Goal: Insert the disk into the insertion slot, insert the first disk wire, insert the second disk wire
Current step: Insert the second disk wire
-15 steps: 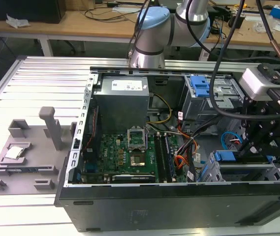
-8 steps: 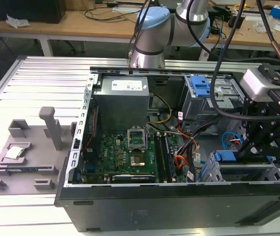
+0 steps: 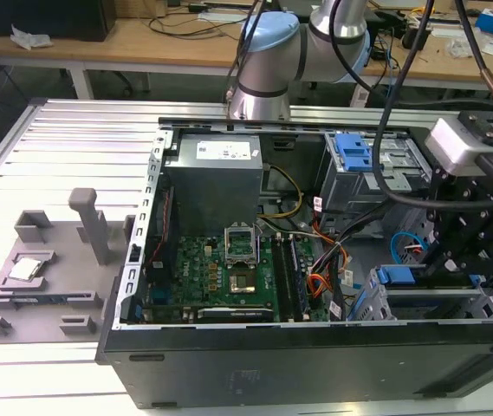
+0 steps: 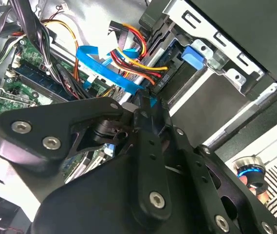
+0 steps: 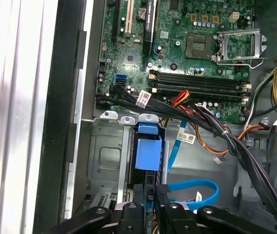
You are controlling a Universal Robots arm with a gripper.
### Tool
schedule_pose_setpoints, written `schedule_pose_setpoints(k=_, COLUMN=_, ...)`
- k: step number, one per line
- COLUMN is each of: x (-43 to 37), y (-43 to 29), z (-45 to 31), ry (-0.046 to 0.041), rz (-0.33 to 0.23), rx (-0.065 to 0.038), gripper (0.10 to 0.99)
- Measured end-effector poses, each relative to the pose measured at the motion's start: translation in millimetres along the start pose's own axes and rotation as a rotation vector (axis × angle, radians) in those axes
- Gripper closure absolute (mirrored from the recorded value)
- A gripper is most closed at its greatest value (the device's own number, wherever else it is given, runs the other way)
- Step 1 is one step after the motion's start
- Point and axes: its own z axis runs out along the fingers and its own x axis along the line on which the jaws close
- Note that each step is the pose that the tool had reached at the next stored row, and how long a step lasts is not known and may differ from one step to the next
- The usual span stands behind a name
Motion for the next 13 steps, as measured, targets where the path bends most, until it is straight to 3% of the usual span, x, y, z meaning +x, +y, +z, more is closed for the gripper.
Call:
schedule_pose_setpoints(k=7, x=-0.2, y=1.5, z=-25.2, ry=-0.0001, rz=0.0, rx=0.0, gripper=0.863)
schedule_pose_setpoints(k=8, x=-0.2, y=1.8, z=-29.4, ry=-0.0002, rz=0.0, rx=0.0, gripper=0.98)
schedule_pose_setpoints(k=10, x=-0.2, y=2.3, z=-38.2, ry=-0.0001, rz=0.0, rx=0.0, gripper=0.98)
schedule_pose_setpoints(k=13, x=-0.2, y=2.4, z=-38.7, ry=-0.0003, rz=0.0, rx=0.0, gripper=0.98)
